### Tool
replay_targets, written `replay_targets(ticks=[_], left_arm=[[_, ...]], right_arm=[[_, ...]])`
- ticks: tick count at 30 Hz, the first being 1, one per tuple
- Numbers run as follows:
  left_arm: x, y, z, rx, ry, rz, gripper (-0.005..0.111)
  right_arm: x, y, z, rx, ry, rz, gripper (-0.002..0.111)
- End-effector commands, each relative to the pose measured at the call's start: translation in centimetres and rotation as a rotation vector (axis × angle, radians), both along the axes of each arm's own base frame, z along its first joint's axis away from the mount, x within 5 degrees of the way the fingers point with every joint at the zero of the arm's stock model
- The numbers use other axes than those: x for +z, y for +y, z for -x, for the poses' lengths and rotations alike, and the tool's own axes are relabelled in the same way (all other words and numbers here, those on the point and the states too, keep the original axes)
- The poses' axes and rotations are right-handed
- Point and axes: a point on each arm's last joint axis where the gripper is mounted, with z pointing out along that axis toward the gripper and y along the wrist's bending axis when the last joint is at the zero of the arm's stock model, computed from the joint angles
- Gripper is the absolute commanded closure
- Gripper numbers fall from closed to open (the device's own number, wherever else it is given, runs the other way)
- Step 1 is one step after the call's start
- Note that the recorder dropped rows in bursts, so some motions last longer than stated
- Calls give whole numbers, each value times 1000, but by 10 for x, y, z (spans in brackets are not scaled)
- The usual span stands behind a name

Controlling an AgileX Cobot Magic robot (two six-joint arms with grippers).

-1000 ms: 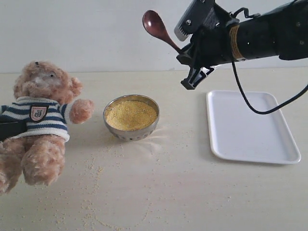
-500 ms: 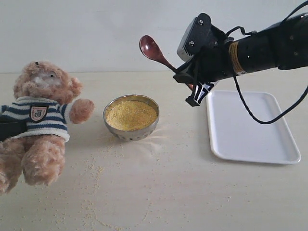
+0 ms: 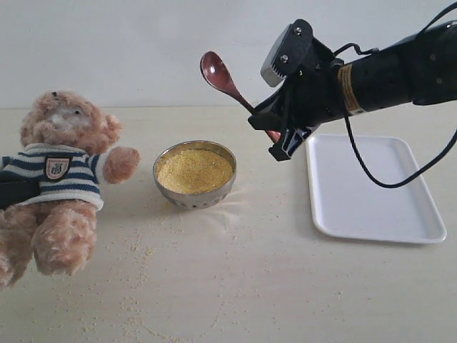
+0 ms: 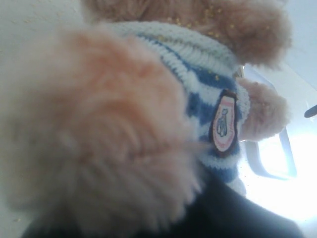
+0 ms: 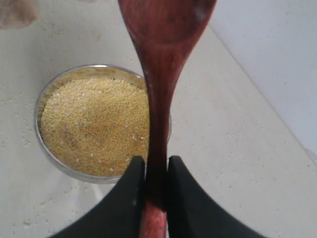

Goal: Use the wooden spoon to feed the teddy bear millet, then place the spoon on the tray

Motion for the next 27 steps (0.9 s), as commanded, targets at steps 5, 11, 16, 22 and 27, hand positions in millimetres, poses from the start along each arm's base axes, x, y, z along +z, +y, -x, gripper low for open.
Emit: replay_targets(ticks=[5,11,16,22,27], left_arm=[[2,0,-1,5,-15,18,102],[2,0,-1,5,-15,18,102],[2,0,-1,5,-15,18,102],[2,0,-1,5,-15,18,102],[2,0,-1,5,-15,18,102]], right_arm=[[-26,-21,-3,-85,-124,234,108],[-28,-22,-2,-41,-171,280,108],[-28,-22,-2,-44,-169,278,108],[-14,-22,-4,-47,-252,318,108],[2,-10,-7,41,-524,567,108]])
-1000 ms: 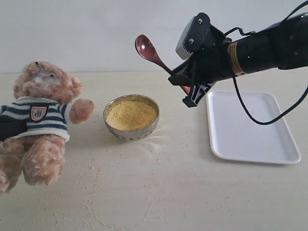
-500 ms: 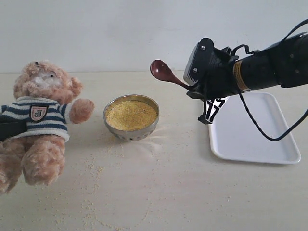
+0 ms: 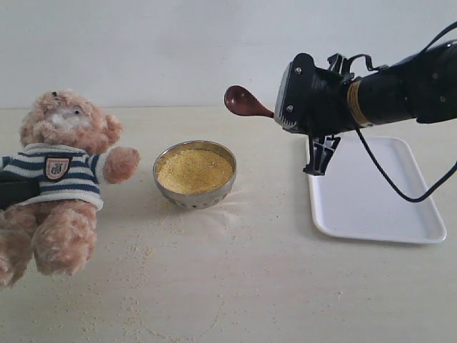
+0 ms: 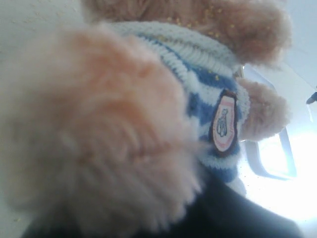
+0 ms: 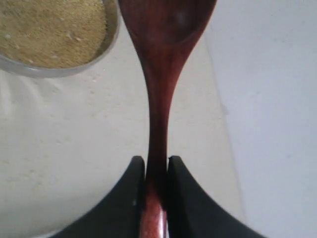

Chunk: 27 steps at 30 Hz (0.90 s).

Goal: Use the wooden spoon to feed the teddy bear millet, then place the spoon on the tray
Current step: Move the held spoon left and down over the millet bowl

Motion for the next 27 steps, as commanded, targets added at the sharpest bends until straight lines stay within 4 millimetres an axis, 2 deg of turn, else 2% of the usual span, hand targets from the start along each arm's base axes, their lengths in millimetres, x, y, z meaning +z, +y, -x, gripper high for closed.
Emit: replay_targets(ticks=[1,7,16,23,27], left_arm=[[2,0,-1,5,-15,18,102],[2,0,-1,5,-15,18,102],[2,0,-1,5,-15,18,102],[2,0,-1,5,-15,18,102],[2,0,-1,5,-15,18,102]], right_arm=[[17,15,-1,96,-244,263,108],[14,43,3,203,-398,519,108],[6,72,9,337,-499,689,108],[-9,81,-13,297,-548,886,108],[-9,87,-22,281,-559,878,108]])
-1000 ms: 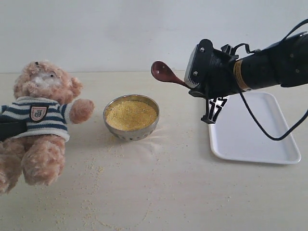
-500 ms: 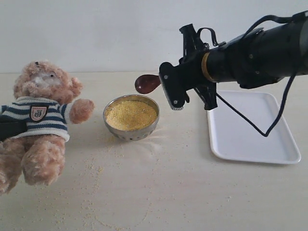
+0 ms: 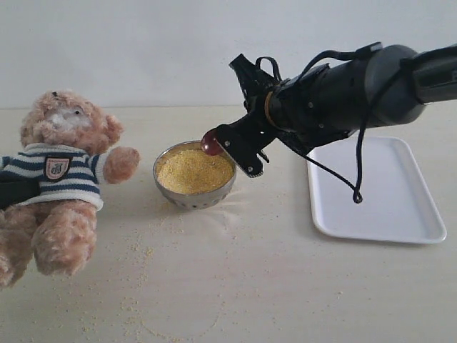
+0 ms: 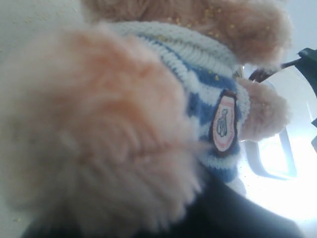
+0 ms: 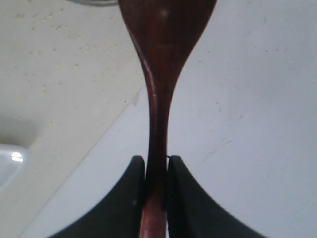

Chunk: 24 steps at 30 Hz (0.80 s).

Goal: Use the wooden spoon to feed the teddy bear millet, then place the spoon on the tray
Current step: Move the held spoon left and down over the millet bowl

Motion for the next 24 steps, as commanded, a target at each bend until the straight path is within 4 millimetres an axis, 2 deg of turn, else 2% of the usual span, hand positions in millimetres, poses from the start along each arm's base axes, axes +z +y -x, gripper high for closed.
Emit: replay_targets(ticks=[1,7,13,16,24], left_arm=[[2,0,-1,5,-15,18,102],[2,0,-1,5,-15,18,102],[2,0,-1,5,-15,18,102],[2,0,-1,5,-15,18,102],[2,0,-1,5,-15,18,102]], right_arm=[[4,5,-8,-9,-29,-5,108],[1,16,-4,83,20,-41,108],[-11,27,1,86,21,-6,108],[-20,27,-1,63,23,19,108],[-26,29,0,59,28,31,108]])
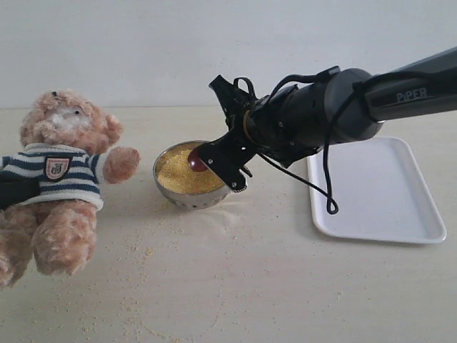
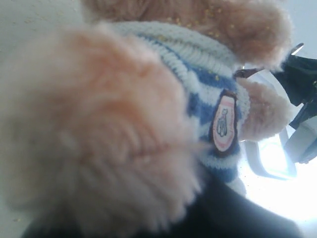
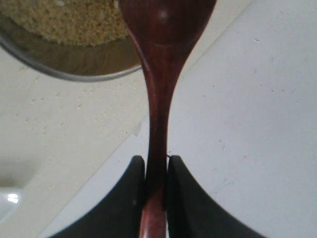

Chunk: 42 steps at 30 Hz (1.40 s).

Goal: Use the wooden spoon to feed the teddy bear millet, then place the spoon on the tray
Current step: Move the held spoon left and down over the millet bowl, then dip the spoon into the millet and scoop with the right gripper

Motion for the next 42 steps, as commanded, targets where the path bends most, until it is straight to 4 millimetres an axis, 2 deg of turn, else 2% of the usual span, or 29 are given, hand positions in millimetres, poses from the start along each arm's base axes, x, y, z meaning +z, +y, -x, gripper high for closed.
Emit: replay_targets(ticks=[1,10,18,26,29,34,42], left_arm=[[2,0,-1,5,-15,18,102],[2,0,-1,5,-15,18,102],[2,0,-1,5,-15,18,102],[2,0,-1,5,-15,18,102],[2,0,-1,5,-15,18,102],[2,0,-1,5,-15,18,102],[2,0,-1,5,-15,18,102]], right_arm=[[-2,4,1,18,7,-2,108],[-12,23,14,56,14,22,108],[-11,15,12,-129,52,-100,108],[-17,13,11,-142,38,-69,108],[-15,12,9,-156,19,-62,108],[3,20,1,-153,-16,-120,108],[2,19,2,-155,1,-91,108]])
